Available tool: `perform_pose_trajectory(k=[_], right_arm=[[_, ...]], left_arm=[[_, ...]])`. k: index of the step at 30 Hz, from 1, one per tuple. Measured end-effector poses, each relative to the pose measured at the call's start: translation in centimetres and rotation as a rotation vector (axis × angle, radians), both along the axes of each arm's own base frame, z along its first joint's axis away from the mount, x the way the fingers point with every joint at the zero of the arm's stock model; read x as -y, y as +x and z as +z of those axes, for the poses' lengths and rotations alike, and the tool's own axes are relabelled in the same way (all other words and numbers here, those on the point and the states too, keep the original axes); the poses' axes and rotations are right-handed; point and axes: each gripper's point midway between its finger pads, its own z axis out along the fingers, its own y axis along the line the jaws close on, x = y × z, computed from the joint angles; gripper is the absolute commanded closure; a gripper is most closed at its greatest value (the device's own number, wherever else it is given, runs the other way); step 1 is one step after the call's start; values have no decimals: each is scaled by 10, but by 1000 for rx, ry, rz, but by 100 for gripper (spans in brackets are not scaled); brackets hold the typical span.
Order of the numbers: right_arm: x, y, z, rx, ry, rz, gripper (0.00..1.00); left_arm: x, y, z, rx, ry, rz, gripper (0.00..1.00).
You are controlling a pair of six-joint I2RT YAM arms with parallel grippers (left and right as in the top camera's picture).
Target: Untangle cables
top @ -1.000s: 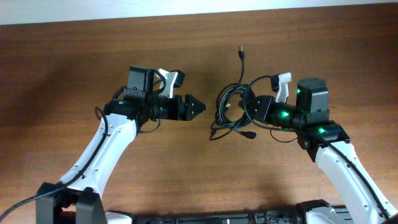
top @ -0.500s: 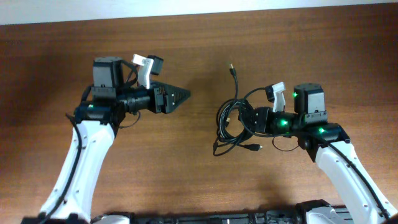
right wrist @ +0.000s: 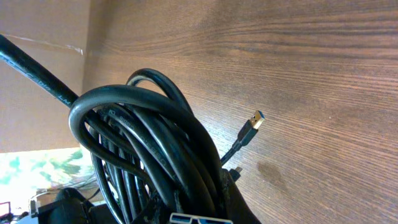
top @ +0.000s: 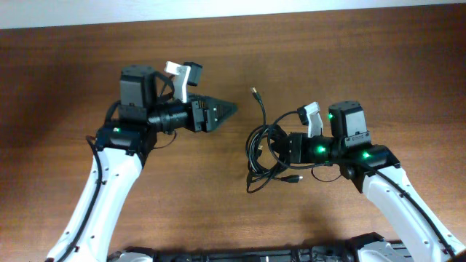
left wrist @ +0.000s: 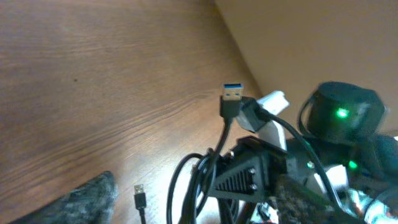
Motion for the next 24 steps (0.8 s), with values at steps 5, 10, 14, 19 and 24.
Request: perform_pose_trajectory(k=[5,10,14,19,24], right_arm=[[1,0,-2,-6,-8,-6,96],[2,-1,-3,-13,-14,-9,96],[2,-1,-4,-16,-15,-10,96],[2,-1,-4,-16,-15,-10,96],[3,-5,-6,-39,-20,-10,96]], left_arm=[[7,5,-11,-38,61,82,19],[20,12,0,45,56,88,14],[26,21,24,135,-8,82,24],[56,4,18,110,3,37,27],[74,2,6,118,71,88,34]])
